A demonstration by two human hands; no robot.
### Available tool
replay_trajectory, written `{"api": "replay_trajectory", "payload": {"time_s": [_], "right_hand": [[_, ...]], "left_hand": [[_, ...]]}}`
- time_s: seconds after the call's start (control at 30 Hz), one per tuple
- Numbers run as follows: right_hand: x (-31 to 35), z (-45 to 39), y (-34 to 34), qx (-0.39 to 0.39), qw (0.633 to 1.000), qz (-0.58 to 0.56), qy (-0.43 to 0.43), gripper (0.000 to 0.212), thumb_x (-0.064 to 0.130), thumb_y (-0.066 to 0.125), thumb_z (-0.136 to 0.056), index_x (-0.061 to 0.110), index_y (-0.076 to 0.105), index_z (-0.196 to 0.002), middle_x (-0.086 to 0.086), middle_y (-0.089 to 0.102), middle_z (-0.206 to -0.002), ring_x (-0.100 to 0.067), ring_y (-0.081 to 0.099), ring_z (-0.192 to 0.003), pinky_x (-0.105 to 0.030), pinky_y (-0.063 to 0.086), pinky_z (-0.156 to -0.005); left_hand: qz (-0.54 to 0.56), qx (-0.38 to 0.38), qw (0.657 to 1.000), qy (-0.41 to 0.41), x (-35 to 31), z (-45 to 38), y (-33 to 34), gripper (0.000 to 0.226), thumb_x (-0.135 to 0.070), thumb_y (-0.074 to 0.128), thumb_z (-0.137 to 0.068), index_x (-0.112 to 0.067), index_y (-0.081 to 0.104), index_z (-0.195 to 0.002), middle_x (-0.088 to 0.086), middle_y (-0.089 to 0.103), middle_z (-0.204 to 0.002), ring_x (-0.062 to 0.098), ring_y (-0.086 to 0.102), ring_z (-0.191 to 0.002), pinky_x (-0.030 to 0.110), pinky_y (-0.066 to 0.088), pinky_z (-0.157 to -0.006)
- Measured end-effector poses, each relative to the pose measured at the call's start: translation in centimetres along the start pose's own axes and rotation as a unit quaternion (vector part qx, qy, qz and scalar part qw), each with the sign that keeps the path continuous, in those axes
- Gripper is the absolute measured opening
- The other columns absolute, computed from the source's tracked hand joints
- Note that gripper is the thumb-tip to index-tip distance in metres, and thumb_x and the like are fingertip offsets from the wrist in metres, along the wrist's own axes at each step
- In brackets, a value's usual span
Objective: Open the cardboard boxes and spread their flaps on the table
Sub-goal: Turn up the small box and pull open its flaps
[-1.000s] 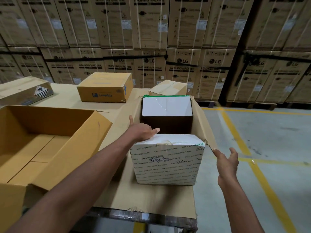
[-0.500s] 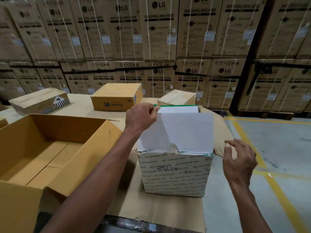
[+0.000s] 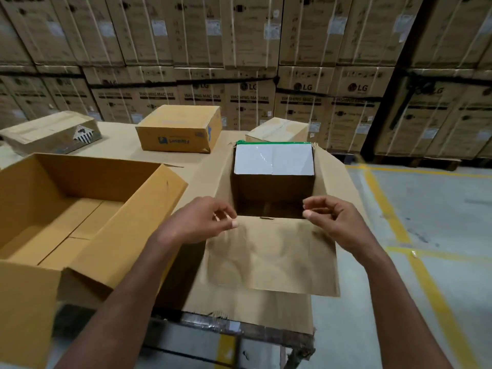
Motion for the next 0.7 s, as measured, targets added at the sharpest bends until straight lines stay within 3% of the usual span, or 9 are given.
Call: {"api": "replay_trajectory", "payload": {"time_s": [0.1, 0.2, 0.3, 0.47, 0.6, 0.7], "right_hand": [[0.2, 0.1, 2.0, 0.028, 0.994, 0.107, -0.013, 0.033, 0.032, 0.083, -0.08, 0.042, 0.071, -0.109, 0.022, 0.071, -0.11, 0.004, 0.064, -0.099, -0.023, 0.05, -0.088], [0.0, -0.1, 3.0, -0.005, 0.964, 0.267, -0.015, 0.043, 0.045, 0.082, -0.077, 0.044, 0.067, -0.118, 0.024, 0.069, -0.112, -0.003, 0.061, -0.103, -0.03, 0.037, -0.096], [0.1, 0.1, 3.6, -0.036, 0.936, 0.349, -0.021, 0.038, 0.051, 0.074, -0.082, 0.043, 0.067, -0.119, 0.018, 0.071, -0.109, -0.01, 0.057, -0.102, -0.031, 0.027, -0.087], [0.7, 1.3, 4.0, -0.084, 0.929, 0.354, -0.058, 0.023, 0.044, 0.076, -0.084, 0.04, 0.072, -0.106, 0.017, 0.071, -0.094, -0.005, 0.05, -0.085, -0.032, 0.024, -0.082], [0.6, 2.1, 4.0, -0.076, 0.93, 0.356, -0.057, 0.022, 0.045, 0.077, -0.082, 0.041, 0.073, -0.104, 0.017, 0.072, -0.094, -0.004, 0.05, -0.085, -0.032, 0.027, -0.082], [0.8, 3.3, 4.2, -0.065, 0.937, 0.34, -0.052, 0.022, 0.044, 0.079, -0.081, 0.039, 0.075, -0.103, 0.018, 0.072, -0.096, -0.003, 0.05, -0.086, -0.031, 0.03, -0.082]], "left_hand": [[-0.038, -0.03, 0.998, 0.041, -0.3, -0.7, 2.2, 0.036, -0.039, 0.072, -0.091, -0.032, 0.066, -0.127, -0.015, 0.061, -0.123, 0.004, 0.055, -0.111, 0.027, 0.047, -0.095], [-0.101, -0.073, 0.99, 0.063, -0.7, -1.4, 4.0, 0.049, -0.041, 0.07, -0.091, -0.038, 0.055, -0.138, -0.016, 0.051, -0.145, 0.006, 0.043, -0.134, 0.042, 0.021, -0.12], [-0.1, -0.07, 0.992, 0.038, -0.8, -2.1, 5.5, 0.048, -0.049, 0.064, -0.094, -0.04, 0.052, -0.139, -0.015, 0.058, -0.138, 0.009, 0.049, -0.132, 0.05, 0.012, -0.124], [-0.084, -0.133, 0.986, 0.051, -1.7, -1.9, 5.2, 0.031, -0.056, 0.058, -0.095, -0.038, 0.067, -0.119, -0.017, 0.069, -0.109, 0.004, 0.058, -0.099, 0.04, 0.036, -0.107], [-0.105, -0.102, 0.986, 0.075, -1.8, -1.8, 4.6, 0.035, -0.062, 0.052, -0.096, -0.036, 0.072, -0.109, -0.017, 0.071, -0.095, 0.001, 0.06, -0.082, 0.031, 0.055, -0.071], [-0.119, -0.06, 0.987, 0.084, -1.3, -1.9, 4.4, 0.044, -0.066, 0.046, -0.096, -0.033, 0.074, -0.095, -0.011, 0.071, -0.081, 0.009, 0.064, -0.074, 0.036, 0.057, -0.063]]}}
Point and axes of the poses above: each hand's wrist, its own z-axis away from the middle knuckle, its own y-axis out of the palm, x = y × z, the point moved 6 cm from there along -z, towards the middle knuckle
